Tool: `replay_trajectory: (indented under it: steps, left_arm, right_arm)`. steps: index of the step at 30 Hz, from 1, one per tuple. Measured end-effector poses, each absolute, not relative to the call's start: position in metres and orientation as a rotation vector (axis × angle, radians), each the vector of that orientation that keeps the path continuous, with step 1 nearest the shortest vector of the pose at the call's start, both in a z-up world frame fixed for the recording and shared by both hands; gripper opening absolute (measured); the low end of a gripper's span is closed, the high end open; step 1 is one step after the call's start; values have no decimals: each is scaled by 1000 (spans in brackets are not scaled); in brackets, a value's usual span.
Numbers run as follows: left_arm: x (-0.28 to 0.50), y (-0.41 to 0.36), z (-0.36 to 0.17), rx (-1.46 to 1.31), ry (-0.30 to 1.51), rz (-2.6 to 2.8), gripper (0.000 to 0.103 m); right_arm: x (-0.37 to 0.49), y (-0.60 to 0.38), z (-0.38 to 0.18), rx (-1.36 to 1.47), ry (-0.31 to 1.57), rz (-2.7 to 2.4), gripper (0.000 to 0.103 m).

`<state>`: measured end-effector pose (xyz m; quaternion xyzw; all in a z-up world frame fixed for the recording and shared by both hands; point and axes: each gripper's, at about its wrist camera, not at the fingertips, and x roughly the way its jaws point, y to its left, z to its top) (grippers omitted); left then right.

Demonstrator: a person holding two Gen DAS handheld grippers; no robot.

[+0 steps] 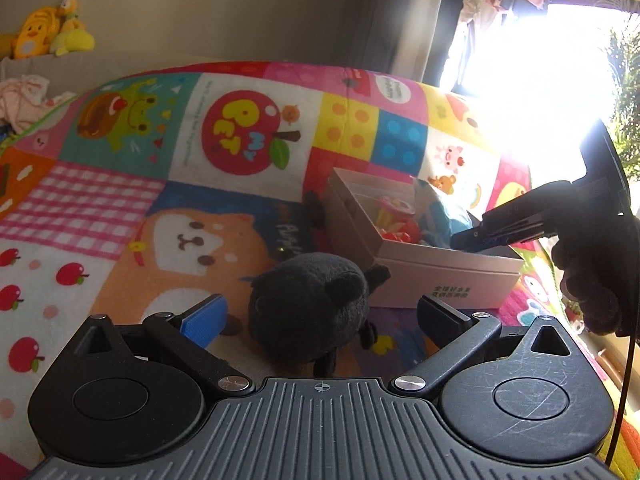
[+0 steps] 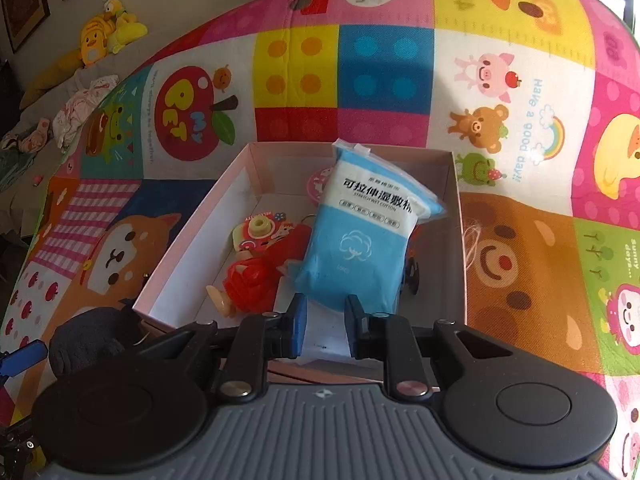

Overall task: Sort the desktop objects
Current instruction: 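Release the wipes pack in the box and withdraw the right gripper, then grasp the upright black cylinder on the mat with the right gripper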

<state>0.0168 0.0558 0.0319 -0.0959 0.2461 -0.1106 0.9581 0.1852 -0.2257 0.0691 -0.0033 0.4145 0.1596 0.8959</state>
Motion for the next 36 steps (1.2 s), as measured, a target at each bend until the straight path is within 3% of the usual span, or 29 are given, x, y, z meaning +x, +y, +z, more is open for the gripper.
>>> replay_trajectory:
  steps: [5,10,17,28,36]
  left_arm:
    - [15,61,30,-209,497,-210,103]
    - [21,74,24,-267,499,-181,103]
    - [24,78,16,-284,535,-182,103]
    - [27,83,10,-331,553,-212,103]
    - [26,86,10,-353,557,-232,103]
  right_arm:
    - [197,-221,64,-91,841,228,20]
    - [189,-208,104,-114,787,325,20]
    - [249,-115,140,-88,870,474,20]
    - [366,-21,64,-330,1037,265,21]
    - [372,-6,44,-422,1084,253,30]
